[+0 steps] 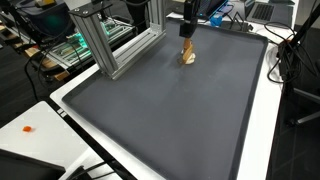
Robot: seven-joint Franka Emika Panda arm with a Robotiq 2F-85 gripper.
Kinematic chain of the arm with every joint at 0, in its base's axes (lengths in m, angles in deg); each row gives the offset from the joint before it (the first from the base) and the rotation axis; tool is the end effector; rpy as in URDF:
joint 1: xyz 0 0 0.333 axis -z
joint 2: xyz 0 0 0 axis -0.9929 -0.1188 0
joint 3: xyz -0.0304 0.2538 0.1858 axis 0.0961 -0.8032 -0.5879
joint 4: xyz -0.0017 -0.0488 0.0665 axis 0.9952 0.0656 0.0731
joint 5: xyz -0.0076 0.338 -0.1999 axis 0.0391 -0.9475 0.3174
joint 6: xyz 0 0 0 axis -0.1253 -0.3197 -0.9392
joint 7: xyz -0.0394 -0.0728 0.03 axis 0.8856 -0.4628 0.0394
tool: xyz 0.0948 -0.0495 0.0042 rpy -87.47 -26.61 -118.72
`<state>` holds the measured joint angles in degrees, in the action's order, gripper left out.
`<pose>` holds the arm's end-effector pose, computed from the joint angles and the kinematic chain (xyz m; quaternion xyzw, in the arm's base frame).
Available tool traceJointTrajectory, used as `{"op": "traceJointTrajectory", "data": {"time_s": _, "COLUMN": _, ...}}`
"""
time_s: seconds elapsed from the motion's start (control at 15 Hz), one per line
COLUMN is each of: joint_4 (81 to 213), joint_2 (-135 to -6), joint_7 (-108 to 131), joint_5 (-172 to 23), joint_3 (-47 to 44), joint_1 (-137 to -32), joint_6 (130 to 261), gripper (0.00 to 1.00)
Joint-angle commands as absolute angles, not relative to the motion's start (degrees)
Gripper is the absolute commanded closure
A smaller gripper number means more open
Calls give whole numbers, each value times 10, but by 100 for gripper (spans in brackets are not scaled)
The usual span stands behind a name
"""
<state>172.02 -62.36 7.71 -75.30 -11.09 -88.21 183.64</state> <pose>0.5600 0.1053 0.3655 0.9949 0.0973 -0.0248 0.0118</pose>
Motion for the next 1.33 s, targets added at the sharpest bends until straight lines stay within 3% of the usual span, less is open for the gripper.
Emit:
{"op": "traceJointTrajectory", "data": {"time_s": 0.0, "joint_4": 1765, "joint_2": -608, "joint_7": 28, "joint_5": -772, "joint_3": -113, "joint_1": -882, "joint_6": 1849, "gripper": 72}}
{"op": "traceJointTrajectory", "data": {"time_s": 0.87, "joint_4": 1786, "joint_2": -587, "joint_7": -21, "joint_5": -787, "joint_3": -115, "joint_1": -883, "joint_6": 1859, "gripper": 72}}
{"op": "traceJointTrajectory", "data": {"time_s": 0.93, "joint_4": 1786, "joint_2": -588, "joint_7": -24, "joint_5": -790, "joint_3": -116, "joint_1": -882, "joint_6": 1857, "gripper": 22}}
{"op": "traceJointTrajectory", "data": {"time_s": 1.0, "joint_4": 1787, "joint_2": -588, "joint_7": -27, "joint_5": -790, "joint_3": -116, "joint_1": -882, "joint_6": 1855, "gripper": 20}}
{"op": "traceJointTrajectory", "data": {"time_s": 1.07, "joint_4": 1789, "joint_2": -588, "joint_7": -31, "joint_5": -790, "joint_3": -116, "joint_1": -882, "joint_6": 1858, "gripper": 66}}
{"op": "traceJointTrajectory", "data": {"time_s": 1.13, "joint_4": 1789, "joint_2": -588, "joint_7": -33, "joint_5": -792, "joint_3": -116, "joint_1": -882, "joint_6": 1858, "gripper": 61}}
{"op": "traceJointTrajectory", "data": {"time_s": 1.2, "joint_4": 1789, "joint_2": -587, "joint_7": -34, "joint_5": -794, "joint_3": -116, "joint_1": -881, "joint_6": 1857, "gripper": 63}}
{"op": "traceJointTrajectory", "data": {"time_s": 1.27, "joint_4": 1789, "joint_2": -586, "joint_7": -35, "joint_5": -794, "joint_3": -116, "joint_1": -882, "joint_6": 1856, "gripper": 71}}
